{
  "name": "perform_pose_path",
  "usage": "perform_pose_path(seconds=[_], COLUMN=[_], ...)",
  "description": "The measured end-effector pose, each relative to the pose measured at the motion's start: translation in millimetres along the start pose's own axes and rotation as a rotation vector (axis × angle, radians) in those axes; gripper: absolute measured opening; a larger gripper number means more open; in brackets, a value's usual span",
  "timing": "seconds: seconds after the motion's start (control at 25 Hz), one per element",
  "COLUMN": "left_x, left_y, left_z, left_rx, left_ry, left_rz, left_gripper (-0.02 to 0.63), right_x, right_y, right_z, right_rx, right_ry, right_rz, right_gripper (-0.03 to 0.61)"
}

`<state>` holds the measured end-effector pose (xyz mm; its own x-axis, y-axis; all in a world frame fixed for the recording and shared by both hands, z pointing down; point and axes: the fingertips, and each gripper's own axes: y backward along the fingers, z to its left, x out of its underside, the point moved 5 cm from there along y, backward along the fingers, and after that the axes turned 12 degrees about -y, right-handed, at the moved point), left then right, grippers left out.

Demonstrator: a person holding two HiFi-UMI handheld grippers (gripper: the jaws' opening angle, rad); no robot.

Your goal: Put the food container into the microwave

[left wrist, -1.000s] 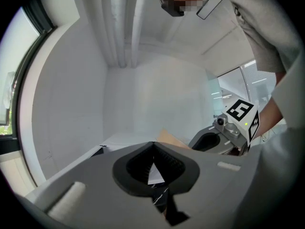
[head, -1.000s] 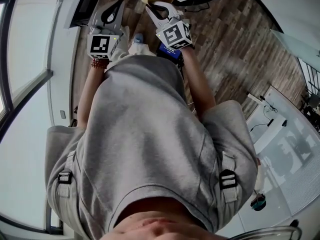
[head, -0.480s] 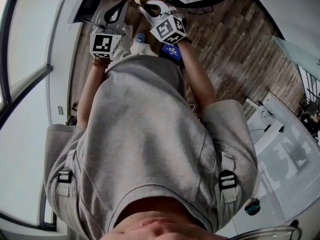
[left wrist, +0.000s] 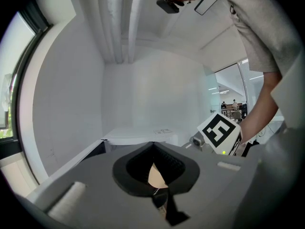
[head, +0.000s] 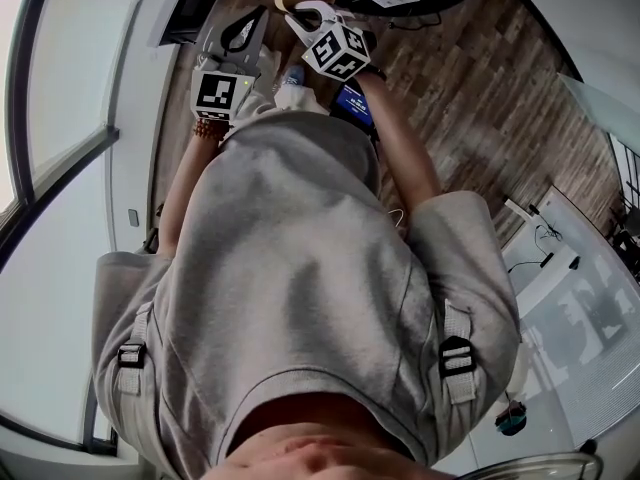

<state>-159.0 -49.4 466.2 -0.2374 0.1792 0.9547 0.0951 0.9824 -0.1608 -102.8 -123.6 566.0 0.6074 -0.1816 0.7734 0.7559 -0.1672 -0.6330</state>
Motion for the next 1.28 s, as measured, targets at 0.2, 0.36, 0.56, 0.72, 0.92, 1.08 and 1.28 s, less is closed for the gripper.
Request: perform_pose_path(seconds=[0.2, 0.36, 0.56, 0.72, 0.92, 1.08, 1.28], left_x=[4.5, 13.5, 15.1, 16.4, 17.4, 15.0, 11.3], left_y=[-0.2, -6.4, -16.4, -19.3, -25.5, -32.9, -44.0], left_z=[3.8, 8.9, 11.1, 7.9, 14.0, 22.4, 33.5], left_rx=[0.005, 0.009, 0.024, 0.037, 0.051, 0.063, 0.082], left_ry=[0.02, 0.036, -0.007, -0.003, -0.011, -0.029, -0.058], left_rz=[-0.007, -0.003, -0.005, 0.001, 0.012, 0.016, 0.015], left_gripper=[0.002, 0.002, 0.002, 0.002, 0.002, 0.002, 0.002], right_x=[9.4, 16.3, 20.9, 19.8, 17.9, 15.6, 14.7], right_y=[-11.3, -18.5, -24.2, -31.1, -45.2, -54.5, -64.3], right_z=[2.0, -2.2, -8.7, -15.6, -28.5, -37.1, -52.1], right_rx=[-0.019, -0.023, -0.035, -0.026, -0.002, 0.01, 0.039], right_ry=[-0.002, 0.005, 0.011, 0.013, 0.008, 0.009, 0.001], right_rz=[0.057, 0.102, 0.146, 0.16, 0.175, 0.184, 0.205], right_gripper=[0.026, 0.026, 0.026, 0.026, 0.026, 0.026, 0.026])
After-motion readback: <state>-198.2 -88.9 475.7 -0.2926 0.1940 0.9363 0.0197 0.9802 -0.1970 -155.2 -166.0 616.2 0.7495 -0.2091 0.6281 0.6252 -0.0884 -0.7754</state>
